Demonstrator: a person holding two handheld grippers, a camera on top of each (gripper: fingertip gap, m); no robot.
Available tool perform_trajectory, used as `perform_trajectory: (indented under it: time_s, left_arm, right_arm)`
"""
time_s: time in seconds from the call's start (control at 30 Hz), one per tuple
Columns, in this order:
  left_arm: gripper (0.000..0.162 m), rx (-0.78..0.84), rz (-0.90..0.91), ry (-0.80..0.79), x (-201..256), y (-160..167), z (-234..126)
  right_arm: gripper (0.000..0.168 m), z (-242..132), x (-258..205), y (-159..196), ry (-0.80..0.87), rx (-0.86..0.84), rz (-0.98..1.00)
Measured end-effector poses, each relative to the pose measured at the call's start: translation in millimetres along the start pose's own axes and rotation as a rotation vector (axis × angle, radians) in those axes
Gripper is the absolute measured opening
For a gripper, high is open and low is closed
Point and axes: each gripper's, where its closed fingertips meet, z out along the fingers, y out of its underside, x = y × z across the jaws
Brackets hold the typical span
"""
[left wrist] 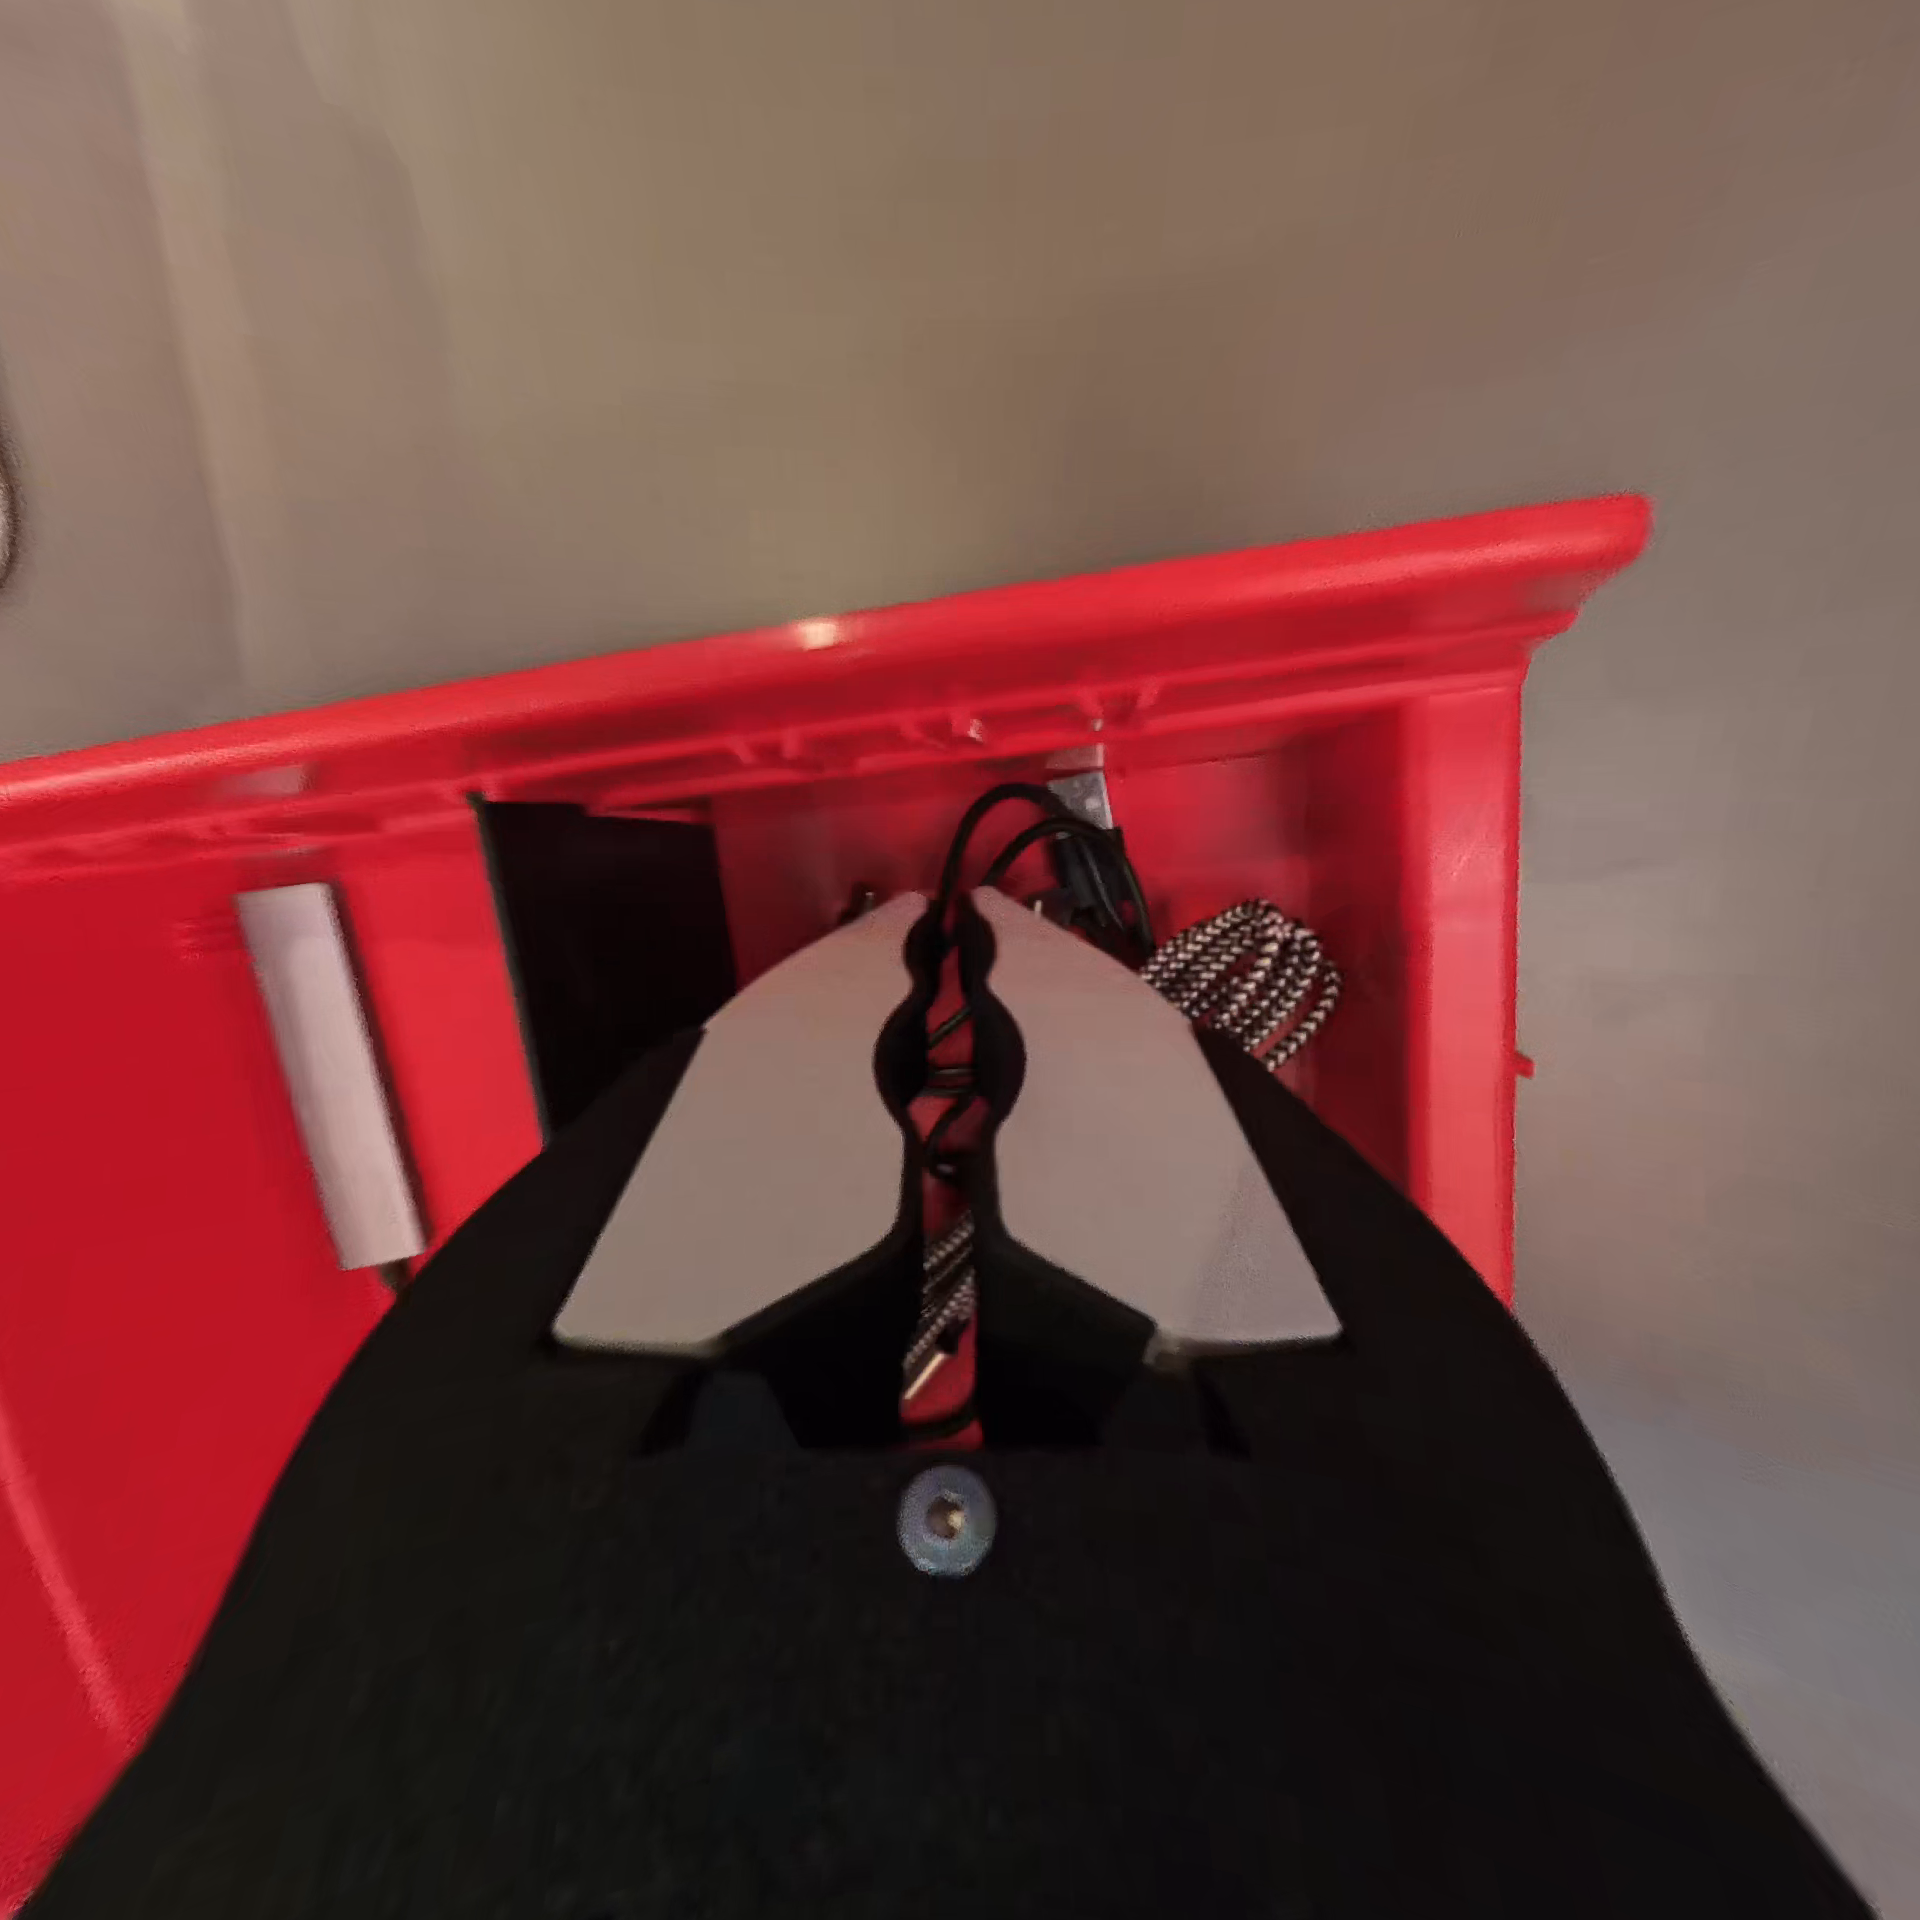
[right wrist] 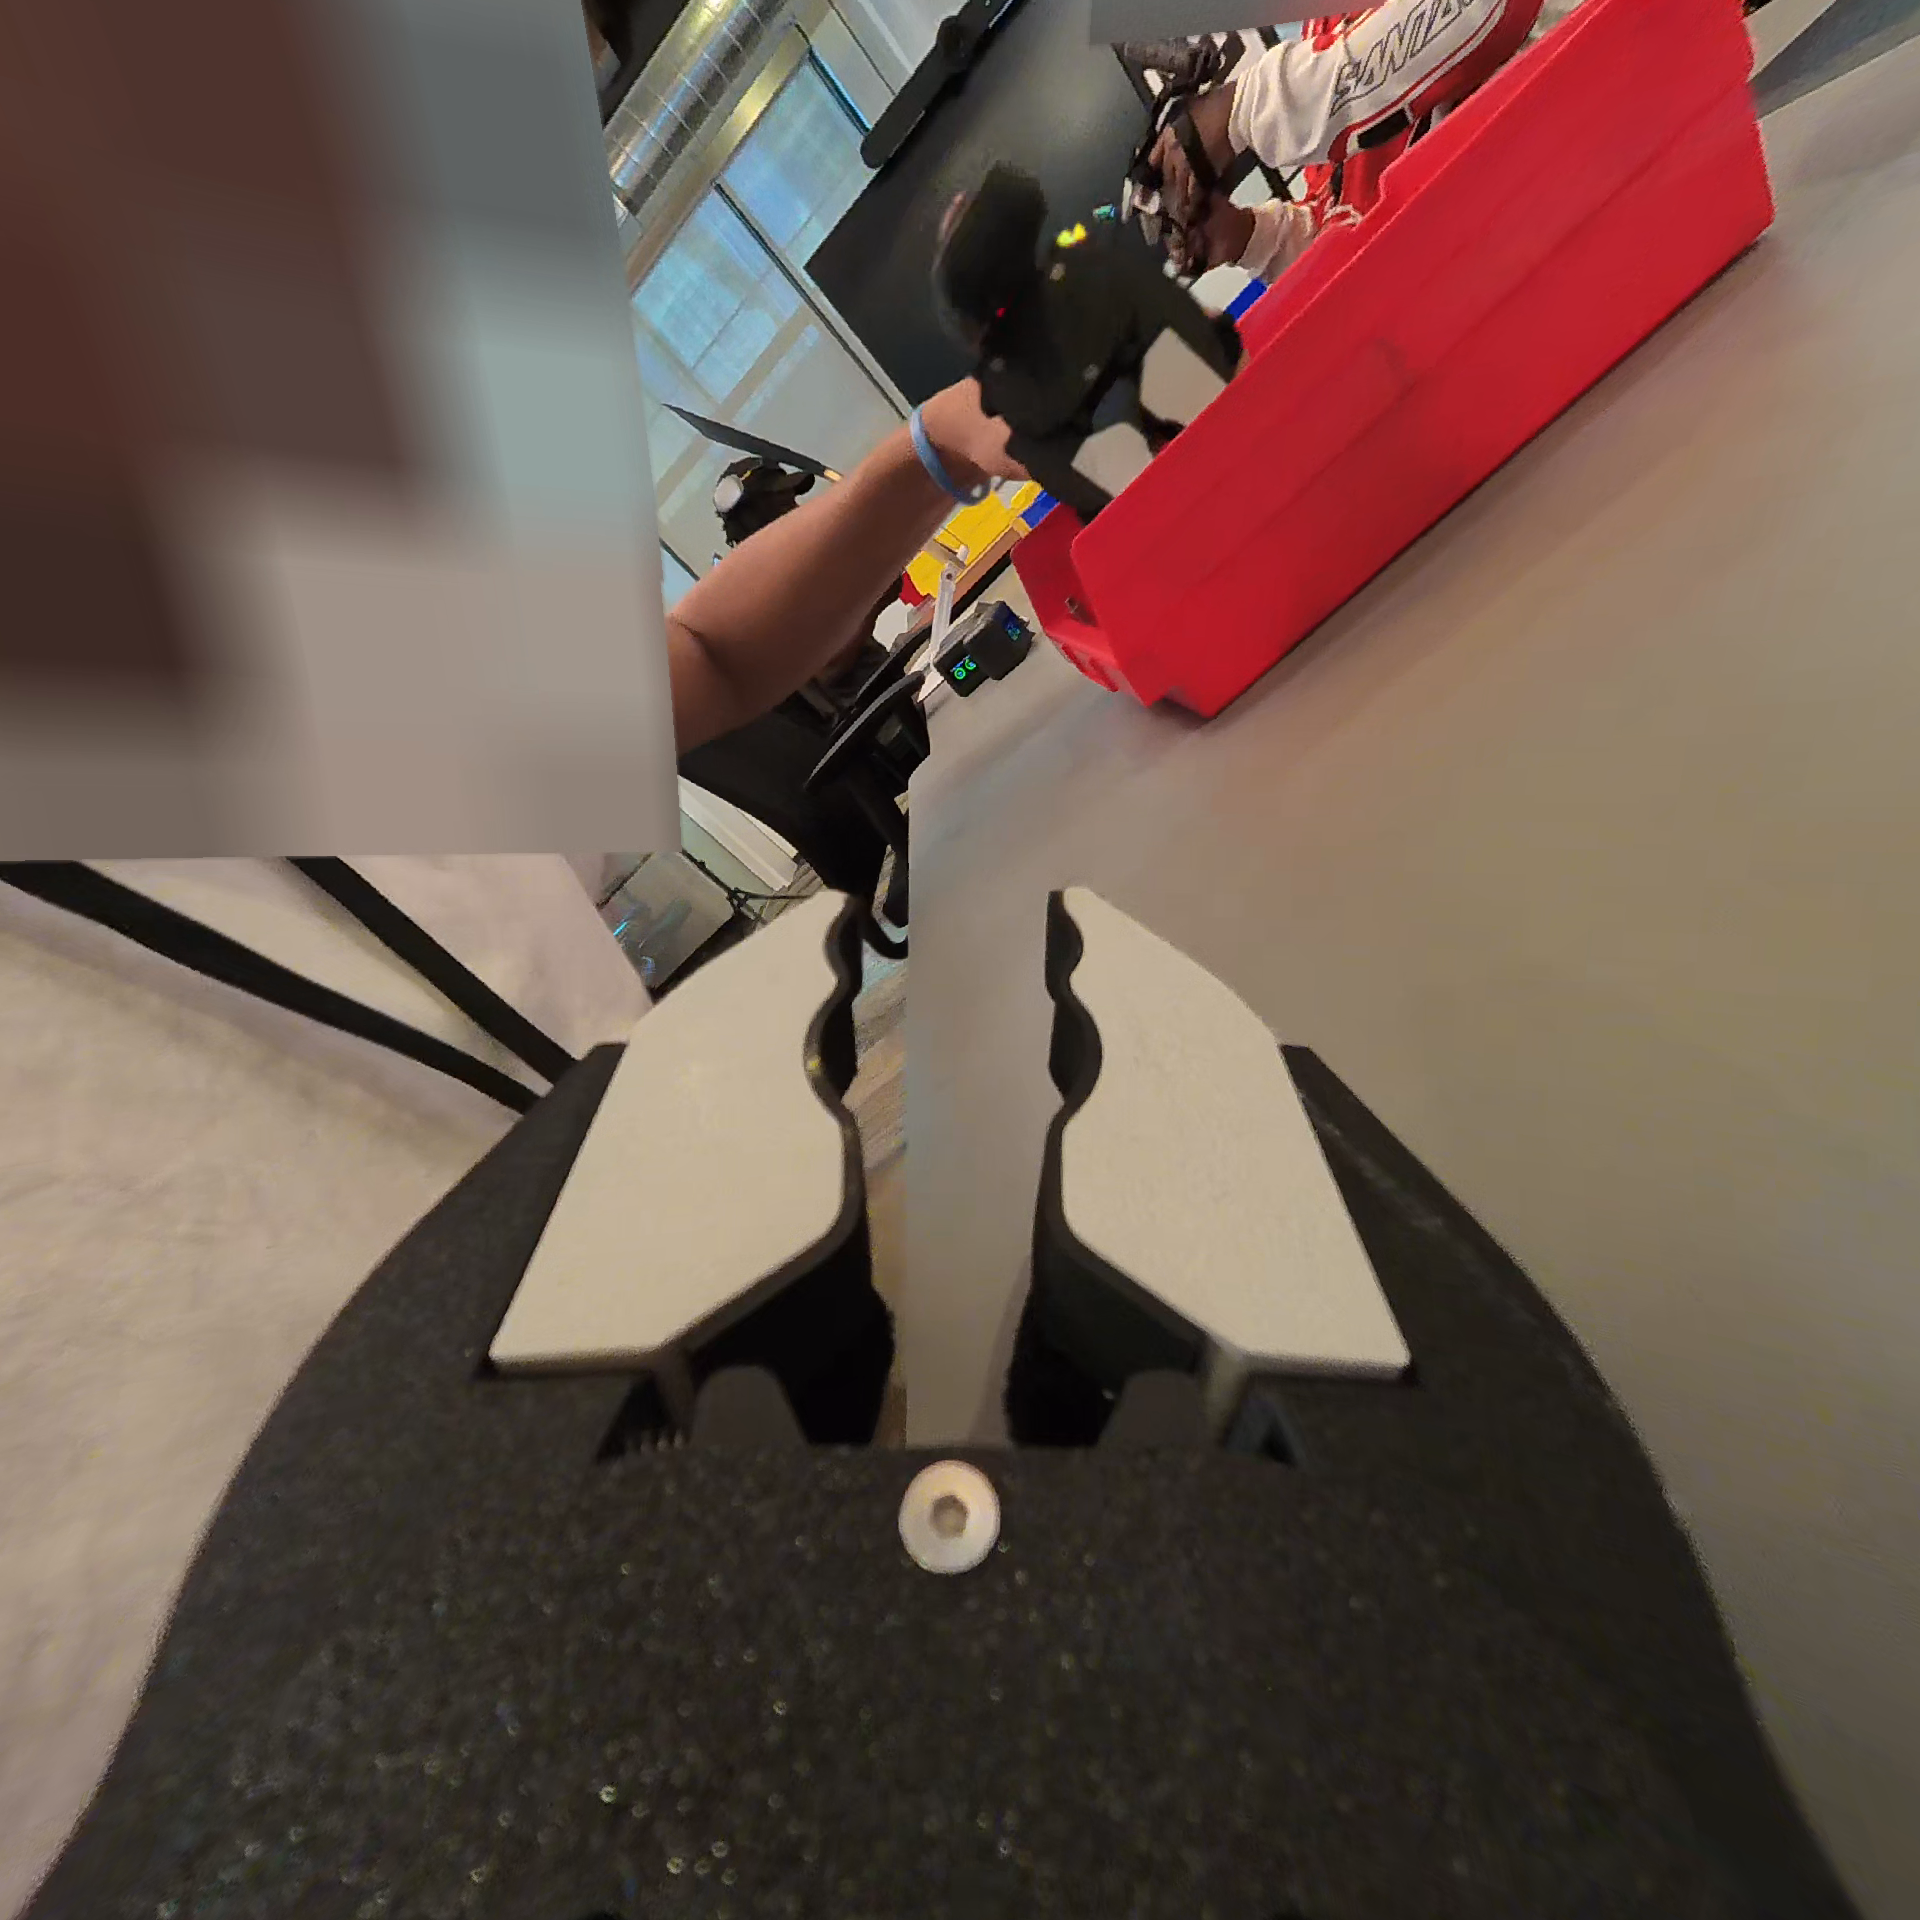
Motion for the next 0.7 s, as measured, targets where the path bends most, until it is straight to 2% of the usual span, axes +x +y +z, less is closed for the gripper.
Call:
perform_trajectory:
  time_s: [0.07,0.1,0.17,0.3,0.47,0.6,0.7]
  left_arm:
    - [0.016,-0.021,-0.028,0.042,2,2,7]
    - [0.017,-0.012,-0.009,0.035,1,1,8]
    - [0.017,0.01,0.041,0.022,0,0,10]
    - [0.018,-0.05,0.096,0.063,-1,6,17]
    - [0.018,-0.043,0.118,0.125,2,-2,24]
    - [0.014,-0.113,0.17,0.102,3,7,33]
    - [0.01,-0.058,0.176,0.084,6,6,34]
  right_arm:
    - [0.033,1,-1,2,0.003,-0.015,-0.01]
    - [0.033,2,-1,4,0.005,-0.024,-0.013]
    - [0.033,3,-1,6,0.004,-0.036,-0.01]
    - [0.033,4,0,9,-0.003,-0.054,-0.004]
    - [0.033,6,2,10,-0.008,-0.059,0.016]
    - [0.034,7,2,10,-0.017,-0.059,0.024]
    - [0.034,8,2,10,-0.024,-0.06,0.03]
